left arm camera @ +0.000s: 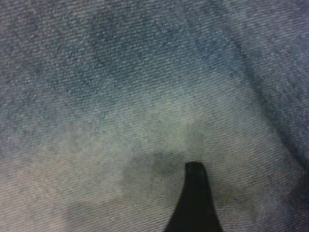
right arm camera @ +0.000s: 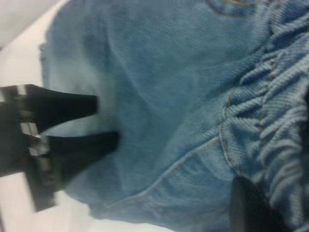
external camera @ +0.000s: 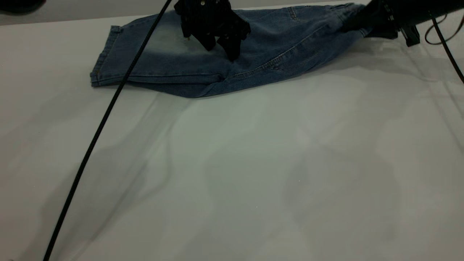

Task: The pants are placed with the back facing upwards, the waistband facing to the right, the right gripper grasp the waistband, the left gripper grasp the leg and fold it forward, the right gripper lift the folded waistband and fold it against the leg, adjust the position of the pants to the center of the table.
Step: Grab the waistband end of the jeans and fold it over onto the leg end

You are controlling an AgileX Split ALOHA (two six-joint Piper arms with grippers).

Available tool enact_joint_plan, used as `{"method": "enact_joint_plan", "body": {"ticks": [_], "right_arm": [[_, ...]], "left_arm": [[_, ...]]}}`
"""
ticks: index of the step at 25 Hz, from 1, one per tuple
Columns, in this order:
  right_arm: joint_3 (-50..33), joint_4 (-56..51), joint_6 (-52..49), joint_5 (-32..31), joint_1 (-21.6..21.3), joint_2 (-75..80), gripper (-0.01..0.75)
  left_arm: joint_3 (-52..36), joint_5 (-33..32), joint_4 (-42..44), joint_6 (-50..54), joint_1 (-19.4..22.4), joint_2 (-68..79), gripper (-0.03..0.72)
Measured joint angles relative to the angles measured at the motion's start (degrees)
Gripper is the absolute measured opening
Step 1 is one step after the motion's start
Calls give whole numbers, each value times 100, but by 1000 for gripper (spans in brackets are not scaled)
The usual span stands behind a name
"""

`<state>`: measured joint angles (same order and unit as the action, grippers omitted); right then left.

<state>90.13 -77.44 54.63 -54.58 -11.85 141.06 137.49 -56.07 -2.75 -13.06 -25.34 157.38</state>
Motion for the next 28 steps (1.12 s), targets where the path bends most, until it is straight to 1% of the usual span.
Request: {"method": "enact_joint_plan", "body": {"ticks": [8,16,20,25,28], "right_arm": [[0,-176,78,-201,344,-317,87],[0,-579,273,-616,775,-722,87],[5,-616,273,-603,876,-754,87],[5,-581,327,-585,881,-748,87],[5,-567,348,-564,881,-743,87]], "left_arm": [[0,-9,14,0,0,58,517],[0,-23,2,-3,0,64,517],[0,-57,-4,-3,0,66,517],[-3,-453,-70,2,0,-59,517],[239,-855,-82,24,0,-116,517]]}}
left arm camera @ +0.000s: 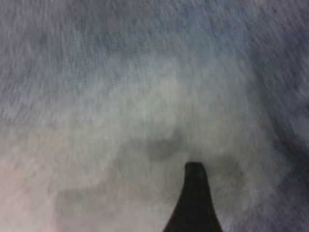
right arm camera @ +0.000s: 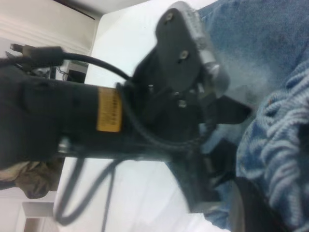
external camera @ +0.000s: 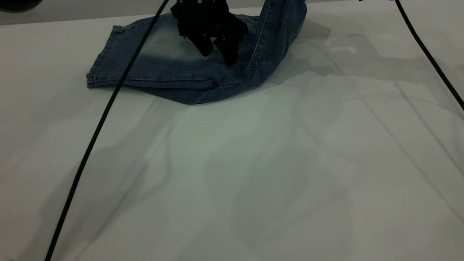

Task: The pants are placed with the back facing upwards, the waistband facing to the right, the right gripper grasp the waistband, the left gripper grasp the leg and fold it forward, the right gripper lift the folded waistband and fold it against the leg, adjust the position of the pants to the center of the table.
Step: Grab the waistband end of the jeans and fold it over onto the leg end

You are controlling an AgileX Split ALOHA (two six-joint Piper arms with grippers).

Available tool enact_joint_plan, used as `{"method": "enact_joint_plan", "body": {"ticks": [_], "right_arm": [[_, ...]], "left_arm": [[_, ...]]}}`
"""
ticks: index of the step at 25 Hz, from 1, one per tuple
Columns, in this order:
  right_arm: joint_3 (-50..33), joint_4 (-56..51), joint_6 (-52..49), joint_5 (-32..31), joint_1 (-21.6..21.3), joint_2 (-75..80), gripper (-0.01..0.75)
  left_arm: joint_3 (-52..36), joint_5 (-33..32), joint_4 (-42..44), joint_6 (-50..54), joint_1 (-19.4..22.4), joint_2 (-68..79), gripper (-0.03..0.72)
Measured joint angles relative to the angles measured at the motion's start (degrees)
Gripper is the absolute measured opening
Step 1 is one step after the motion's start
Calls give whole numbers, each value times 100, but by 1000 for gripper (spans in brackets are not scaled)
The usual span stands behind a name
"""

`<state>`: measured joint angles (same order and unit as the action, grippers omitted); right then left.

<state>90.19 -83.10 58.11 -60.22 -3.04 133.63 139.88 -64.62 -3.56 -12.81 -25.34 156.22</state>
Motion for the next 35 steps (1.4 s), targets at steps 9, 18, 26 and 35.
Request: {"method": "enact_joint_plan", "body": {"ticks": [9,18,26,35], "right_arm": [[0,-21,12,24,0,0,87],[0,-7,7,6,0,0,87],[0,-7,7,6,0,0,87],[0,-21,7,11,0,0,88]], "left_arm": [[1178,-568,769,14,42,-87,517],[1160,-540,1215,546,502,-90,517],[533,-534,1105,580,689,-99,517],[253,-519,1074,565,793,111,517]]}}
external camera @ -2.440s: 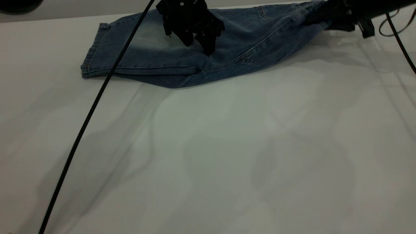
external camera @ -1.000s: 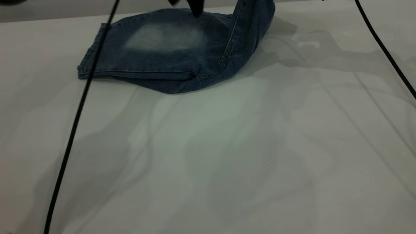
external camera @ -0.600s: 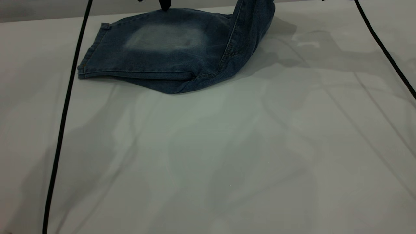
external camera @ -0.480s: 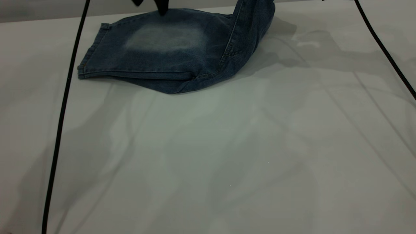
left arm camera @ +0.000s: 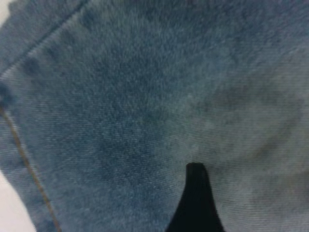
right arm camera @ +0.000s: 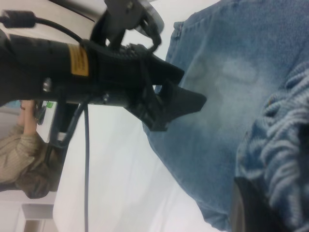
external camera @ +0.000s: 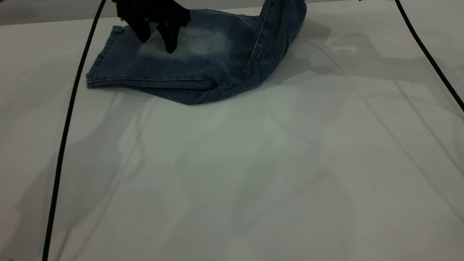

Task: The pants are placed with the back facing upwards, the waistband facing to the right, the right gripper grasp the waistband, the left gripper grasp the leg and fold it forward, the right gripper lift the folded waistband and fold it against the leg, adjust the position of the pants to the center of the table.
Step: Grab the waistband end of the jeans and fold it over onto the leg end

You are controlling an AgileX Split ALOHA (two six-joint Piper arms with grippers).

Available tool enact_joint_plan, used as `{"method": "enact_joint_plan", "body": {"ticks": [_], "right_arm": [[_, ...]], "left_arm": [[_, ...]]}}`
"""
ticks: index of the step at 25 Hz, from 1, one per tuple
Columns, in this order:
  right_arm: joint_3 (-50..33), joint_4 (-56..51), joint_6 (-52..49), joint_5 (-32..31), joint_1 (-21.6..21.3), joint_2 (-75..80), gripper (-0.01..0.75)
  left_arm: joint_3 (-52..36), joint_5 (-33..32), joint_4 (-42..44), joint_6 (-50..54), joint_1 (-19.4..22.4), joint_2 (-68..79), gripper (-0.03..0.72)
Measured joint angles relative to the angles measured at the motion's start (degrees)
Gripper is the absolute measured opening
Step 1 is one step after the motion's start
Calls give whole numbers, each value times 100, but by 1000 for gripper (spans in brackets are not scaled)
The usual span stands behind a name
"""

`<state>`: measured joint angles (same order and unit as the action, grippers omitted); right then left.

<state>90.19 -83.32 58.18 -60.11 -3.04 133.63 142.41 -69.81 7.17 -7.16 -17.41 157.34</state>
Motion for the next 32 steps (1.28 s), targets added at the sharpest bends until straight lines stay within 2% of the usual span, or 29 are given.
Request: {"method": "enact_joint_plan", "body": {"ticks": [7,12,26,32], "right_arm": [[0,-78,0,-74,41,0,89],[0,-372,64,-329,298,-81,90],[0,-699,49,-290,1155,-360,90],[0,-773,85,-213,1219,-360,90]], "left_arm": [[5,15,4,6,12,147,517],[5,8,4,11,12,152,517],[5,-20,20,11,12,158,517],[5,-24,32,11,12,151,517]]}}
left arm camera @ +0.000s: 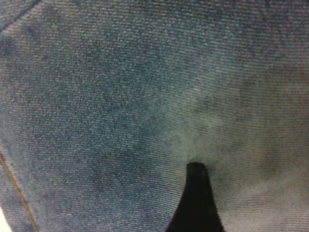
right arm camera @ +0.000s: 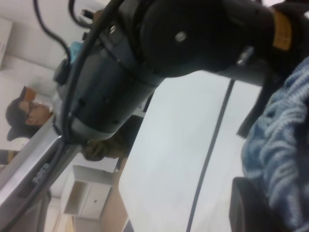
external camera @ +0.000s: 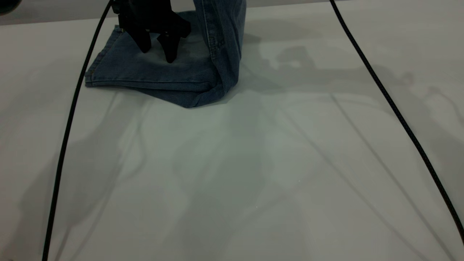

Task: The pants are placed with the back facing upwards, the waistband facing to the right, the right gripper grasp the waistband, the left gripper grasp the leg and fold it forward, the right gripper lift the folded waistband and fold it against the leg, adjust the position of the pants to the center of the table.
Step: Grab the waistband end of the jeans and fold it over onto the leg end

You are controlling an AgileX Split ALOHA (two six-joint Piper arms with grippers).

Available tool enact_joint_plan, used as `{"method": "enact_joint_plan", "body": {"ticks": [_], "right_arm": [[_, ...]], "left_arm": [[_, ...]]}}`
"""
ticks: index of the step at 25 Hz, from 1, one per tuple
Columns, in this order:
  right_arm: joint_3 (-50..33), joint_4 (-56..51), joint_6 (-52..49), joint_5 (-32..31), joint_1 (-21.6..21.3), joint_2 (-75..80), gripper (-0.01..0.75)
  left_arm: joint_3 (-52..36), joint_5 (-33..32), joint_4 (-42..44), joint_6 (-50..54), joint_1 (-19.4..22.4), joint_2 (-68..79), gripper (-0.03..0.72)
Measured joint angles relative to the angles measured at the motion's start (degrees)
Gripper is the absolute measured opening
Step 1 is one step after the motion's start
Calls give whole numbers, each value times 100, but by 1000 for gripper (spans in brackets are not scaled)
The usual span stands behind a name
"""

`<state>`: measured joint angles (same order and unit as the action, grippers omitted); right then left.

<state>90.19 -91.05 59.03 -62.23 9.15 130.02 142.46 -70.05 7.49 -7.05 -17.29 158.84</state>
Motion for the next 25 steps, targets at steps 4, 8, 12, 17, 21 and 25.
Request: {"method": "enact_joint_plan", "body": {"ticks": [4,8,12,17,21,25], "right_arm": [[0,0,0,116,0,0,90],[0,0,0,188,0,5,90],[0,6,0,213,0,11,90],[0,27,0,238,0,36,90],[0,-3,0,262,53,86,90],[0,-18,94,467,220,135,90]], "left_arm": [[-12,-45,32,-6,0,-140,517],[-12,-21,83,-63,2,-470,517],[-6,-21,355,-40,2,-785,517],[-2,-16,400,-40,2,-1249,517],[-2,-4,462,-1,2,-1749,517],[0,-4,373,5,2,-2273,517]]}}
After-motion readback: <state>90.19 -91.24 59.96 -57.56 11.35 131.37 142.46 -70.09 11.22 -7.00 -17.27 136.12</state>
